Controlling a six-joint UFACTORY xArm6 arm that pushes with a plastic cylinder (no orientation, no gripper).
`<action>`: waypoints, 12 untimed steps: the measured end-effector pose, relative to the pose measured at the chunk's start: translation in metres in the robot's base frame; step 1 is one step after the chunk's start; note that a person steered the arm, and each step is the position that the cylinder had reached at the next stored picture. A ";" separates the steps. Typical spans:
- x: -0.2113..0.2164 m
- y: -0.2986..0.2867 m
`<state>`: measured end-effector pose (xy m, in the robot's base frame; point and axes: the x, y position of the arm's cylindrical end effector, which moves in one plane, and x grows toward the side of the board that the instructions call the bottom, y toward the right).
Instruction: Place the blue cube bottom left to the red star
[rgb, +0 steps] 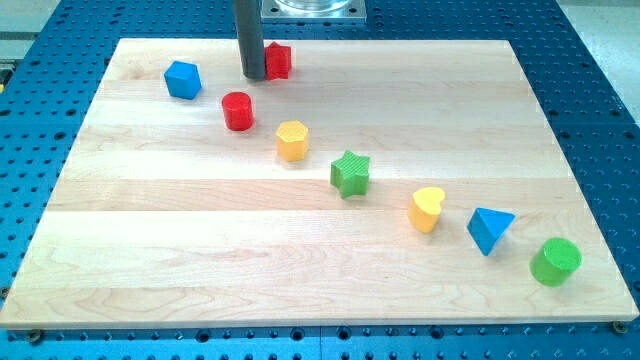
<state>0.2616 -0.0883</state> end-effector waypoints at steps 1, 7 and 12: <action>-0.012 -0.018; 0.043 -0.083; 0.120 -0.017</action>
<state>0.3812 -0.1054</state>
